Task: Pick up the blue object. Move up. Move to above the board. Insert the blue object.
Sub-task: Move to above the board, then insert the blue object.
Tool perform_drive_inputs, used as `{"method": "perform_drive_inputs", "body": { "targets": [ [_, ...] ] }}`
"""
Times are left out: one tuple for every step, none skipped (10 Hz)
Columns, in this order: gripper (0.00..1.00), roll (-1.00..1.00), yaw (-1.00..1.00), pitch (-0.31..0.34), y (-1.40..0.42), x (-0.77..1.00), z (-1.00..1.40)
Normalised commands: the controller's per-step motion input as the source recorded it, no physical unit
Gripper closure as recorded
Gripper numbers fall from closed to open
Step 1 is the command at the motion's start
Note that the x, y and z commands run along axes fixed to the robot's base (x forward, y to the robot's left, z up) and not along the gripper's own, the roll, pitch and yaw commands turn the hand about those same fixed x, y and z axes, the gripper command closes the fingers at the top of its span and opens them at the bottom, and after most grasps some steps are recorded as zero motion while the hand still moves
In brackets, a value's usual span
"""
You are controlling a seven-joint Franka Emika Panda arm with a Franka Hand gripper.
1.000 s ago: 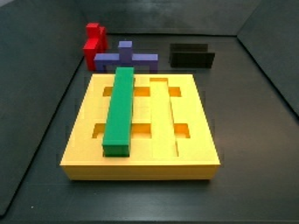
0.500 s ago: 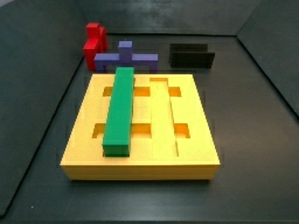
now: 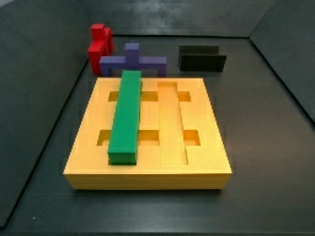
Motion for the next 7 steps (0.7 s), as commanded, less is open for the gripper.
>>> {"method": "perform_drive_inputs", "body": {
  "targets": [
    [1.0, 0.0, 0.01, 0.024, -1.4, -0.14, 0.17],
    [1.0, 0.0, 0.01, 0.036, -1.4, -0.13, 0.18],
    [1.0, 0.01, 0.01, 0.063, -1.4, -0.11, 0.2],
    [1.0, 0.01, 0.01, 0.091, -0.76, -0.03, 0.12],
    [1.0, 0.0, 0.0, 0.129, -0.29, 0.05, 0.05],
    [1.0, 0.01, 0.01, 0.13, -0.19, 0.05, 0.04],
    [1.0, -0.01, 0.0, -0.003, -0.01, 0.0, 0.0]
  ]
}}
